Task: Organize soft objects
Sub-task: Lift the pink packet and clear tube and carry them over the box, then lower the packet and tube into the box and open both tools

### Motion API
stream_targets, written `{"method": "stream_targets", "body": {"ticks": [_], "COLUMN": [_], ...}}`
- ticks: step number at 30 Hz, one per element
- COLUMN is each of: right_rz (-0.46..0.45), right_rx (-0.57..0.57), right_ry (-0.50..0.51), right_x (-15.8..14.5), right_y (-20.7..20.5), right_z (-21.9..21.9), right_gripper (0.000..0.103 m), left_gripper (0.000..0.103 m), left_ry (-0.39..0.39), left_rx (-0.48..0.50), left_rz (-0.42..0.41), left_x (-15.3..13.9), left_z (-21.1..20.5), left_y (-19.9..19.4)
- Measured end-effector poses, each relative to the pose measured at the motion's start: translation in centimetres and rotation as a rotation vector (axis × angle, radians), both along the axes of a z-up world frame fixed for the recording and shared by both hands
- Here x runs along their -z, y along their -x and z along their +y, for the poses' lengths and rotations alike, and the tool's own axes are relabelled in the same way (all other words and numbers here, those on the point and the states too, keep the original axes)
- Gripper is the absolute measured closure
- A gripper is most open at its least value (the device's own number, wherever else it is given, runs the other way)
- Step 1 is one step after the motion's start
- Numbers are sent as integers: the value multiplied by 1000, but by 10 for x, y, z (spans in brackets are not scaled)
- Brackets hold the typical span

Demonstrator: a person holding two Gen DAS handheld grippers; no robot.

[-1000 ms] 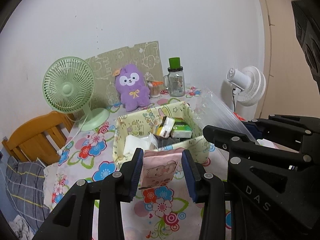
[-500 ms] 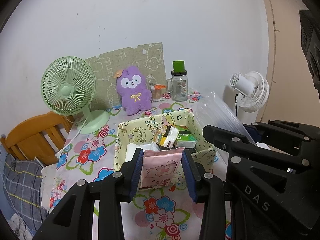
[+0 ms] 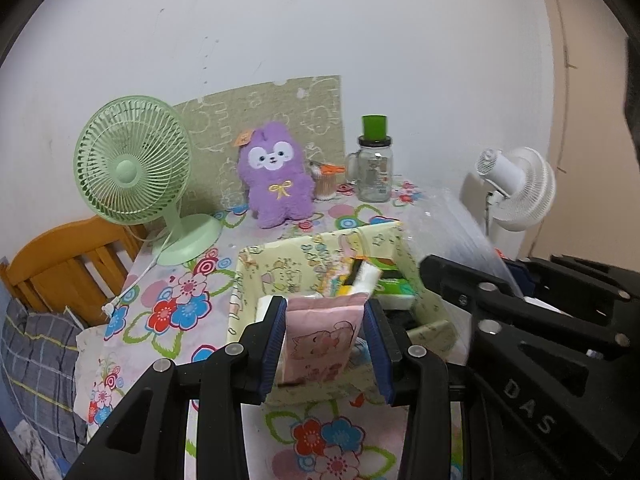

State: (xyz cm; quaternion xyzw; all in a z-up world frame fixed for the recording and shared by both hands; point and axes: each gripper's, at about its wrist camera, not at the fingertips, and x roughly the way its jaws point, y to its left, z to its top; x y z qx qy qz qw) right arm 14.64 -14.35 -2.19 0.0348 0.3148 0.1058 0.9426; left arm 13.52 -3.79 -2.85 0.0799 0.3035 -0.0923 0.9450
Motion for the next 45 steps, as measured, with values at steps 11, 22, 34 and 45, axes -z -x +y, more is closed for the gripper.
{"method": "stream_targets", "body": {"ticks": [11,22,34,45], "right_rz": [14,44,78,42], "right_rx": [26,26,4,22], "right_ry": [1,9,30,38], "right_x": [15,33,51,51], "right_y": [-23,-49,-62,-58], "right_z": [4,10,17,18], "right_gripper": [84,84,84,17], "left_gripper": [62,62,9,2], "left_ry": [25,68,22,4], "left_rx": [-43,-72,-50,-43], "left_rz": [19,64,92,72], "left_x": [17,39,55,51], "left_z": [10,18,11,14], "left_y": [-31,-63,-66,-55]}}
